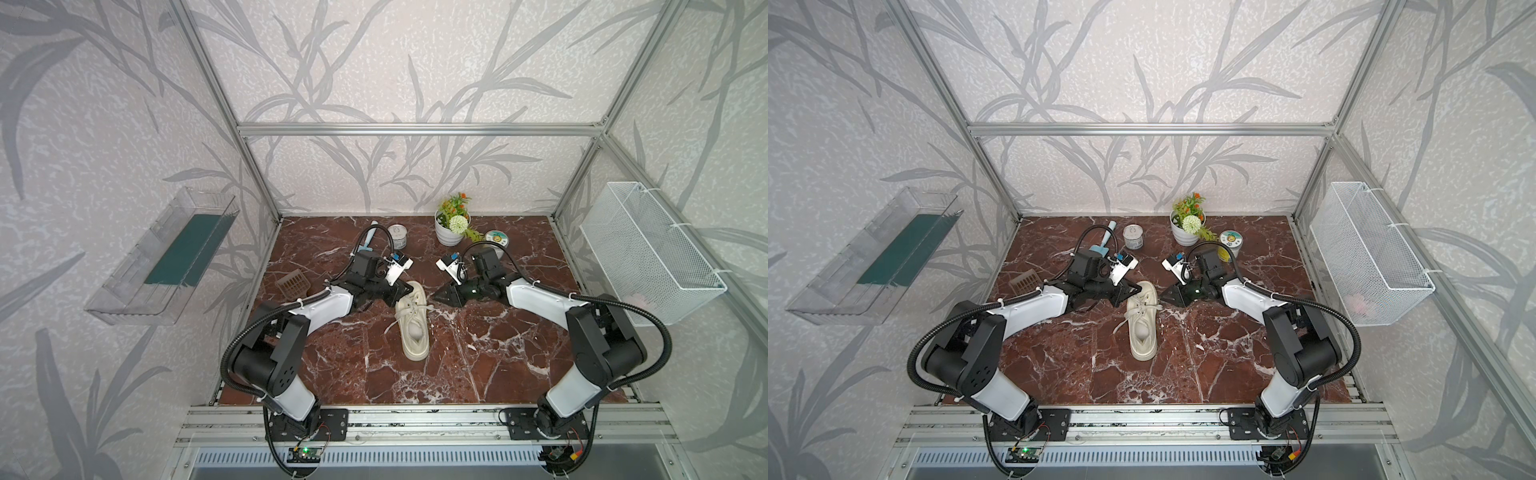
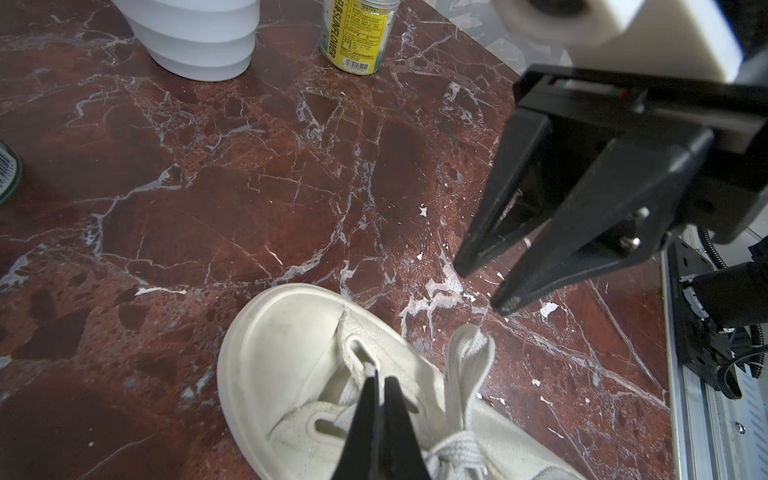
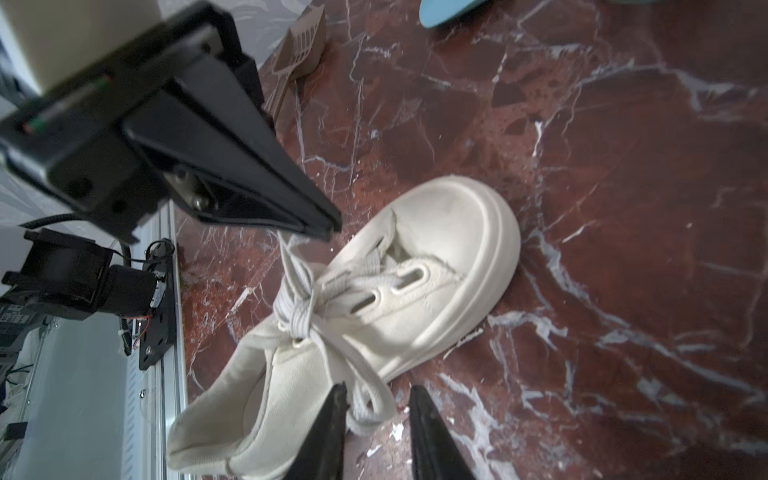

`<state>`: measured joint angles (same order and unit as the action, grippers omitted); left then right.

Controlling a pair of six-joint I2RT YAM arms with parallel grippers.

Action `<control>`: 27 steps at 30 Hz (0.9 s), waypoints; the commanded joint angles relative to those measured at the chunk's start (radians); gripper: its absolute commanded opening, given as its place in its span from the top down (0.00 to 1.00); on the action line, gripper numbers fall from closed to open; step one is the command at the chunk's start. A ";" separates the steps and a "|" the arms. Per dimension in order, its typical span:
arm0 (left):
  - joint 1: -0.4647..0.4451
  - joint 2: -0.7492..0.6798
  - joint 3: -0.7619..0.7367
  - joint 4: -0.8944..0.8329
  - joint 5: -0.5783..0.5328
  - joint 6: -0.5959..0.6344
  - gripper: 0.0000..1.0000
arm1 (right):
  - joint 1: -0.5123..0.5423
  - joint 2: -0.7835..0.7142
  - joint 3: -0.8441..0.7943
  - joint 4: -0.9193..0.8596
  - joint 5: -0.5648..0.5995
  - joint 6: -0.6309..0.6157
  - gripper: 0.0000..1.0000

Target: Tie the shoes

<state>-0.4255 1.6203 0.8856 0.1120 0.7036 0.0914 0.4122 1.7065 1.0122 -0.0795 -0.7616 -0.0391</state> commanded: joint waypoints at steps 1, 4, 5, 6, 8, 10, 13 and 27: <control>-0.007 -0.024 0.008 0.017 0.017 -0.013 1.00 | 0.000 0.080 0.054 -0.058 0.002 -0.038 0.69; -0.013 -0.023 0.007 0.018 0.016 -0.014 1.00 | 0.017 0.113 0.085 -0.090 -0.002 -0.071 0.67; -0.015 -0.022 0.007 0.018 0.016 -0.015 1.00 | 0.026 0.121 0.092 -0.104 0.000 -0.084 0.67; -0.016 -0.022 0.007 0.019 0.017 -0.015 1.00 | 0.033 0.130 0.098 -0.113 0.004 -0.092 0.67; -0.017 -0.020 0.009 0.021 0.017 -0.016 1.00 | 0.042 0.142 0.107 -0.136 -0.001 -0.110 0.66; -0.018 -0.019 0.008 0.020 0.017 -0.015 1.00 | 0.051 0.143 0.110 -0.158 0.000 -0.130 0.66; -0.019 -0.019 0.006 0.020 0.018 -0.016 1.00 | 0.063 0.135 0.108 -0.178 -0.011 -0.147 0.66; -0.019 -0.018 0.007 0.020 0.017 -0.022 1.00 | 0.094 0.116 0.091 -0.171 -0.055 -0.145 0.65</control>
<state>-0.4397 1.6203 0.8856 0.1143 0.7059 0.0780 0.4976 1.8450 1.0966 -0.2306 -0.7830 -0.1696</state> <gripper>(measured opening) 0.047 0.350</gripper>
